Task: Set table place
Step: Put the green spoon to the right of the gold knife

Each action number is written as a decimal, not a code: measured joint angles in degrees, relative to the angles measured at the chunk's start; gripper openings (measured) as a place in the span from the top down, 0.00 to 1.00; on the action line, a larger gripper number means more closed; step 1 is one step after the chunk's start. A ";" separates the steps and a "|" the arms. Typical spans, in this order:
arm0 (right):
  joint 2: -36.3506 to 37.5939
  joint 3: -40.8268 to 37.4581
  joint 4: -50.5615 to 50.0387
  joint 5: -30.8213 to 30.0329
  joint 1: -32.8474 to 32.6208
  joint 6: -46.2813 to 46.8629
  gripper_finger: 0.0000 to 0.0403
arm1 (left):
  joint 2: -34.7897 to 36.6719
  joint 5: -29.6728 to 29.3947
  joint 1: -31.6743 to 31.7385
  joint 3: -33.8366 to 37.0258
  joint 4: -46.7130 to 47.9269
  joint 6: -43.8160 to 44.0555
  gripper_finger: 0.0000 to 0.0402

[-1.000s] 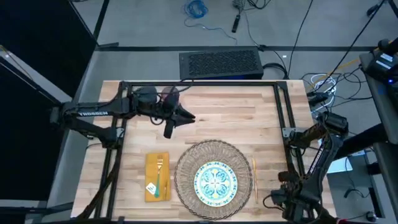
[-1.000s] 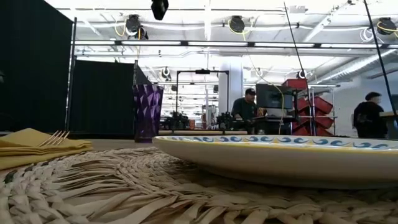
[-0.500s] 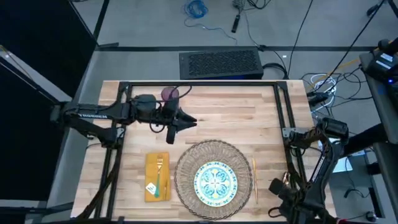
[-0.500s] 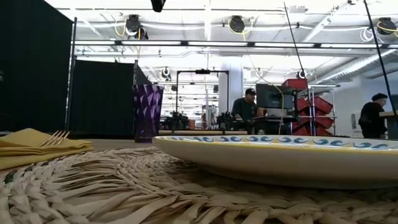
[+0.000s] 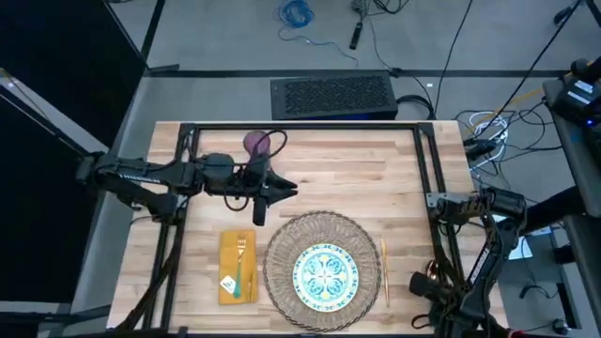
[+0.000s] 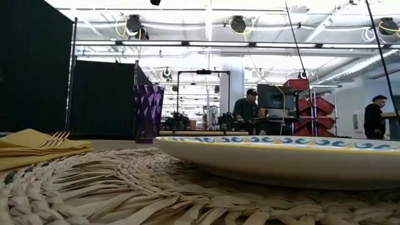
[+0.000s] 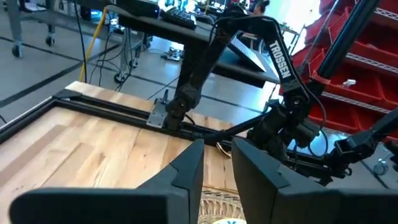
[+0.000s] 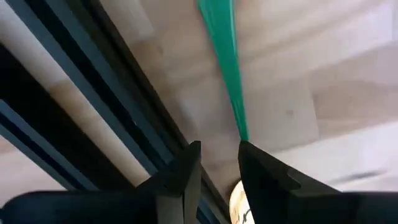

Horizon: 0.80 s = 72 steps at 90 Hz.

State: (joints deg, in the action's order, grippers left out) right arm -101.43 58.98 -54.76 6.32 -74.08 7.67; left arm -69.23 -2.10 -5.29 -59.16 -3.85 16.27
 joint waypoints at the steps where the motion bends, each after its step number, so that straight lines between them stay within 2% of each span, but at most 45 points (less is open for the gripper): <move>1: 0.00 0.00 0.28 0.04 -0.01 0.00 0.77 | 0.00 -0.06 -0.11 0.00 -0.12 -0.01 0.83; 34: -0.07 -0.13 -1.97 -0.35 0.33 0.48 0.77 | 0.00 -0.49 -0.53 0.00 -0.93 -0.07 0.83; 72: -0.02 2.74 -5.42 -0.97 6.06 -1.74 0.77 | 0.00 -0.37 -0.53 0.01 -0.75 -0.50 0.83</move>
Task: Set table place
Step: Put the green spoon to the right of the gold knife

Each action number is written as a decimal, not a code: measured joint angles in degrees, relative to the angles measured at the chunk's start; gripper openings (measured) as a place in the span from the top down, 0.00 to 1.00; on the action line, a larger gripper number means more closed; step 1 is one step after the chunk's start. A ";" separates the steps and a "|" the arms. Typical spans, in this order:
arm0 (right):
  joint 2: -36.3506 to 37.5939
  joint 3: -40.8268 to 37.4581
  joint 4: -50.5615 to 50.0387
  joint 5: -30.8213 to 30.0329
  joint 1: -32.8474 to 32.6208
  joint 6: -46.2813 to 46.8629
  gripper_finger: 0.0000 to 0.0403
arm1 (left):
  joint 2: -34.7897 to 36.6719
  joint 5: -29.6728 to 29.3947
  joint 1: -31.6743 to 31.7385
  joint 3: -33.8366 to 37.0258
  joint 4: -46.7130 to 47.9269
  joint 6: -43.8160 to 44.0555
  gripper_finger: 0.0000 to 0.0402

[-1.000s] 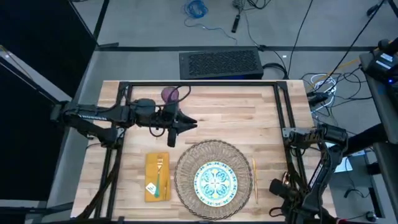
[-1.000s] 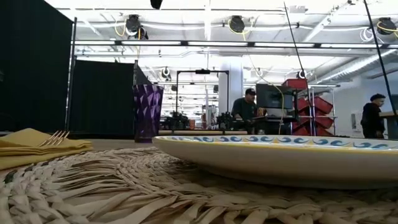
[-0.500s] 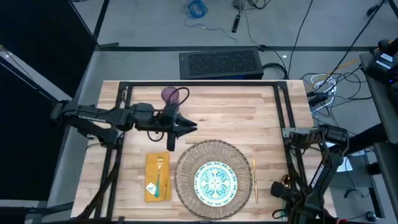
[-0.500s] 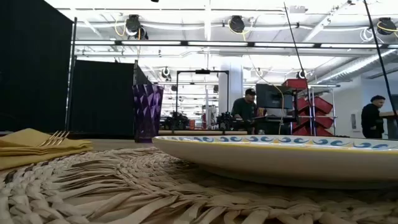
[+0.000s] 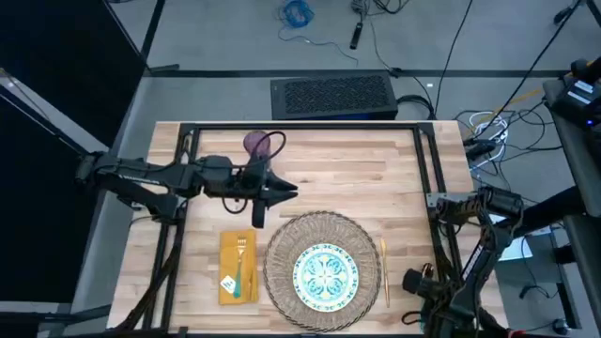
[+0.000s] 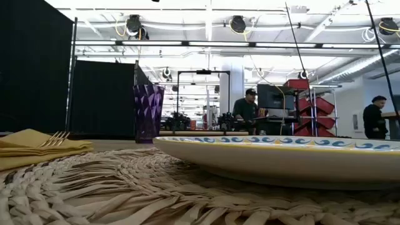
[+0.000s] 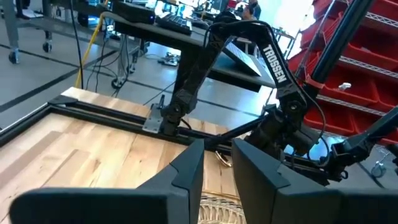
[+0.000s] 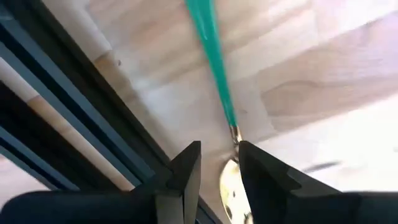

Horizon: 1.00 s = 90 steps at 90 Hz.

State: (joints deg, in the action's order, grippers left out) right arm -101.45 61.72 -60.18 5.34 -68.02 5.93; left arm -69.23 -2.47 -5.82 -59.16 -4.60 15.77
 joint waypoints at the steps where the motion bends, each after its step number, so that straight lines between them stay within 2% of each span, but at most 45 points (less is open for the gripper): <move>1: 0.00 0.04 0.00 -0.12 0.13 -0.04 0.77 | 0.00 0.01 0.00 0.00 0.02 0.00 0.83; 16: 0.02 0.59 0.92 -0.94 0.95 0.22 0.77 | 0.00 0.19 -0.30 -0.01 0.70 0.01 0.83; 27: 0.00 1.59 -1.45 -0.94 1.91 9.78 0.77 | 0.00 0.33 -0.85 -0.01 0.87 -0.11 0.83; 38: 0.02 5.59 -6.57 -3.92 5.31 26.16 0.77 | 0.00 1.00 -1.14 -0.01 0.92 -1.43 0.83; 46: 0.02 9.02 -8.08 -8.72 7.84 39.04 0.77 | 0.00 1.09 -1.17 0.00 0.92 -2.45 0.83; 59: 0.09 12.00 -7.38 -16.58 10.70 69.12 0.77 | 0.00 1.23 -1.44 -0.01 1.12 -3.02 0.83; 76: 0.07 11.93 -5.07 -16.20 8.64 107.96 0.77 | 0.00 5.12 -1.47 0.00 1.33 -3.02 0.83; 85: 0.05 11.93 -0.52 -15.28 6.83 120.03 0.77 | 0.00 6.38 -1.82 0.00 2.14 -3.21 0.83; 90: -0.49 11.95 0.54 -14.52 6.09 122.37 0.77 | 0.00 6.48 -2.19 0.00 3.08 -3.84 0.83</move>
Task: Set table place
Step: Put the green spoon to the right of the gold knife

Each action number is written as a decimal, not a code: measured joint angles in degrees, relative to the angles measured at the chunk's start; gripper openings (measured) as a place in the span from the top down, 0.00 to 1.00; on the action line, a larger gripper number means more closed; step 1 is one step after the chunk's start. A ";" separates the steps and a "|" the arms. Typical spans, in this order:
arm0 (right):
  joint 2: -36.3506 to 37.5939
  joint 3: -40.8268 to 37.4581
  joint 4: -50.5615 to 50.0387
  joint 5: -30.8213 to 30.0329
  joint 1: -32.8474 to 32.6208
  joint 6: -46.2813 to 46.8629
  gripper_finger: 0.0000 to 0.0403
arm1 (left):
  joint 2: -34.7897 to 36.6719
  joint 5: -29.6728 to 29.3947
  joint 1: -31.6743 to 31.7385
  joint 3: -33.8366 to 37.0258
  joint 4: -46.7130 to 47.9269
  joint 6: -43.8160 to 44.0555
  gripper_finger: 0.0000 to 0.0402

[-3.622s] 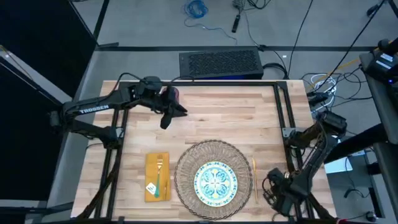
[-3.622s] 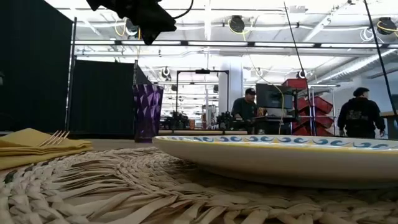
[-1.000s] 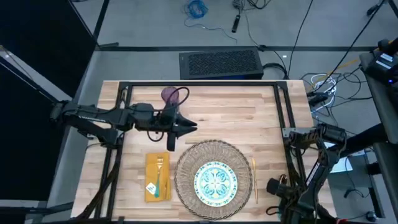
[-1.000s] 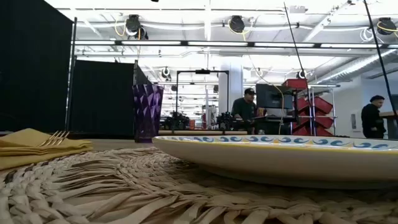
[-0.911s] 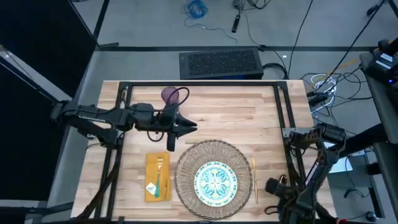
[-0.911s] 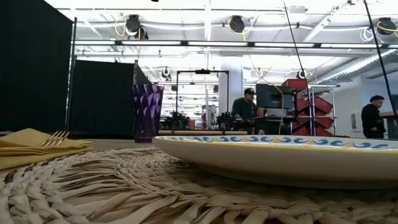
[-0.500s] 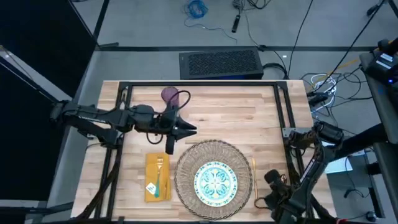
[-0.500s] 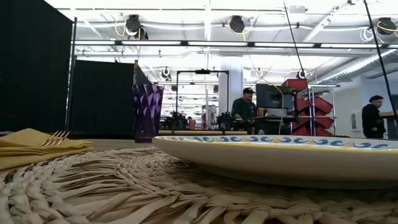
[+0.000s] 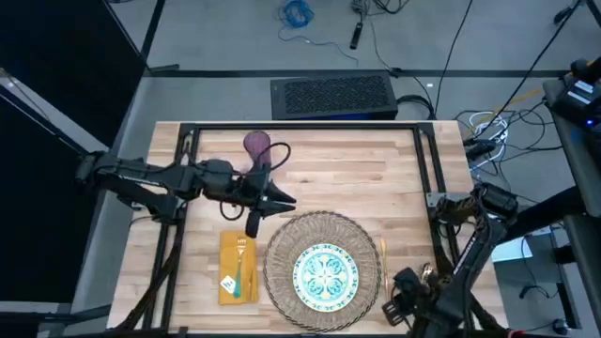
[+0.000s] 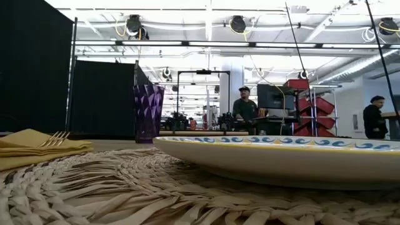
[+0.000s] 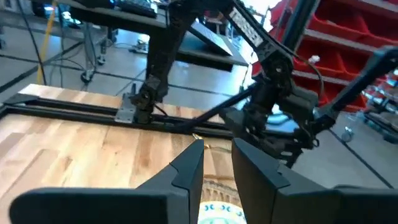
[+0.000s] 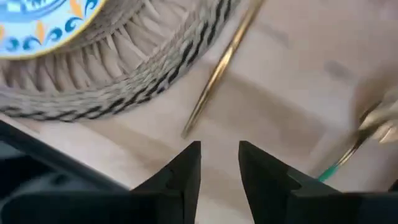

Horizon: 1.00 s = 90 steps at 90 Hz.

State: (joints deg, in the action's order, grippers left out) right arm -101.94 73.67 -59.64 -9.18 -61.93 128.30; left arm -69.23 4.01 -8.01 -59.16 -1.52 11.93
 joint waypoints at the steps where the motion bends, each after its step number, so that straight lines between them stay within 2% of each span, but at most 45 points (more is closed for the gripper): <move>1: -0.17 0.00 0.21 0.44 -0.06 0.18 0.77 | 0.00 0.01 -0.06 0.00 0.19 -0.18 0.83; 32: -8.09 -0.05 3.11 15.57 0.61 3.69 0.77 | -0.02 0.48 -2.59 -0.01 5.13 -2.25 0.83; 51: -7.82 -0.03 1.47 17.08 0.59 4.36 0.77 | -0.01 0.46 -3.04 -0.01 7.46 -3.36 0.83; 67: -5.81 -0.02 -6.16 16.29 1.24 3.76 0.77 | -0.02 0.46 -3.01 0.00 7.63 -3.42 0.83; 72: -5.06 -0.04 -7.58 13.62 0.89 -0.65 0.77 | -0.02 0.46 -3.01 0.00 7.92 -3.42 0.83; 78: -4.21 -0.02 -7.34 11.59 0.31 -10.68 0.77 | -0.02 0.46 -3.01 -0.01 8.05 -3.48 0.83; 90: -2.73 0.00 -2.81 8.61 0.78 -40.12 0.77 | -0.02 0.45 -2.94 0.00 8.10 -3.85 0.83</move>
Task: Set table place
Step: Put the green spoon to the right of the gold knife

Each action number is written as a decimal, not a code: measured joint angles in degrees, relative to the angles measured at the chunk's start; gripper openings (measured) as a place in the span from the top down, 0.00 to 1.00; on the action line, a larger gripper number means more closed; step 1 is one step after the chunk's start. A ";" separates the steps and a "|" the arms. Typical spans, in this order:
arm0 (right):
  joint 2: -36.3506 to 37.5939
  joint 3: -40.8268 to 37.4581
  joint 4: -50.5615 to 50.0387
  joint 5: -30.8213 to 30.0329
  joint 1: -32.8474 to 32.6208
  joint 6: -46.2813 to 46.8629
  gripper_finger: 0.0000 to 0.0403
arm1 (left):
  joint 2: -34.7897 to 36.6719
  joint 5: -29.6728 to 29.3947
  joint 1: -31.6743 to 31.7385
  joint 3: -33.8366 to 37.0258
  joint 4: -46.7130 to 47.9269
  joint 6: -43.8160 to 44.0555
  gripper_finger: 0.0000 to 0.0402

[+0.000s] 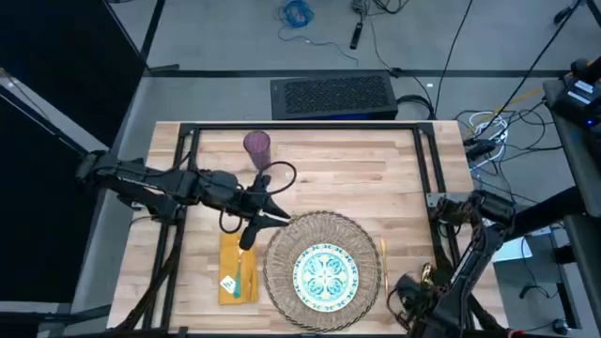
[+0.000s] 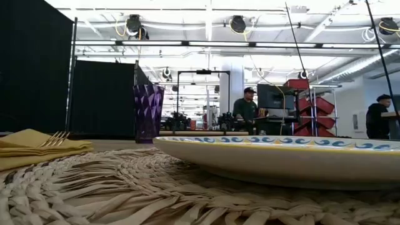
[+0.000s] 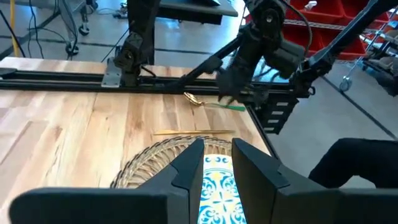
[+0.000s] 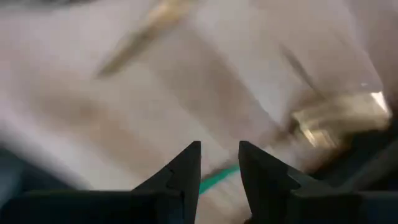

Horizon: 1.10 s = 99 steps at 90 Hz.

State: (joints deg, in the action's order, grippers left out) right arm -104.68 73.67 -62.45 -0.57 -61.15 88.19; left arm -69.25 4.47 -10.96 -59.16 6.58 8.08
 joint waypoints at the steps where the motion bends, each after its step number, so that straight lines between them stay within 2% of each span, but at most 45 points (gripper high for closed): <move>1: 0.04 0.00 0.33 -0.19 0.13 -2.53 0.77 | 0.00 -0.01 0.03 0.00 -0.04 -0.01 0.83; 19: 0.06 -0.01 2.56 -0.70 1.46 -58.98 0.77 | 0.00 -0.05 0.10 0.00 -2.29 1.91 0.83; 24: 0.06 0.00 1.31 -0.85 1.47 -69.21 0.77 | 0.00 -0.26 0.10 -0.01 -3.52 3.36 0.83; 28: 0.06 -0.01 -0.52 -1.21 1.50 -73.57 0.77 | 0.00 -0.93 0.10 0.00 -4.80 4.02 0.83; 38: 0.06 -0.04 -4.75 -1.44 1.56 -79.75 0.77 | 0.00 -3.06 0.06 0.00 -7.41 5.11 0.83; 49: 0.10 -0.88 -5.26 1.52 0.63 -84.22 0.77 | 0.00 -6.13 -0.01 -0.02 -9.89 5.13 0.83; 73: 0.08 -5.25 -3.55 8.56 -7.13 -87.22 0.77 | 0.00 -9.93 -0.01 -0.02 -12.81 6.56 0.83; 99: 0.06 -6.91 2.41 8.38 -10.97 -86.87 0.77 | 0.00 -15.22 -0.46 -0.02 -14.51 8.12 0.83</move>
State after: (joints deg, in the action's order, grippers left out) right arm -104.62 66.76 -60.04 7.81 -72.12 1.32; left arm -69.25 -10.76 -11.42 -59.17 -7.93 16.21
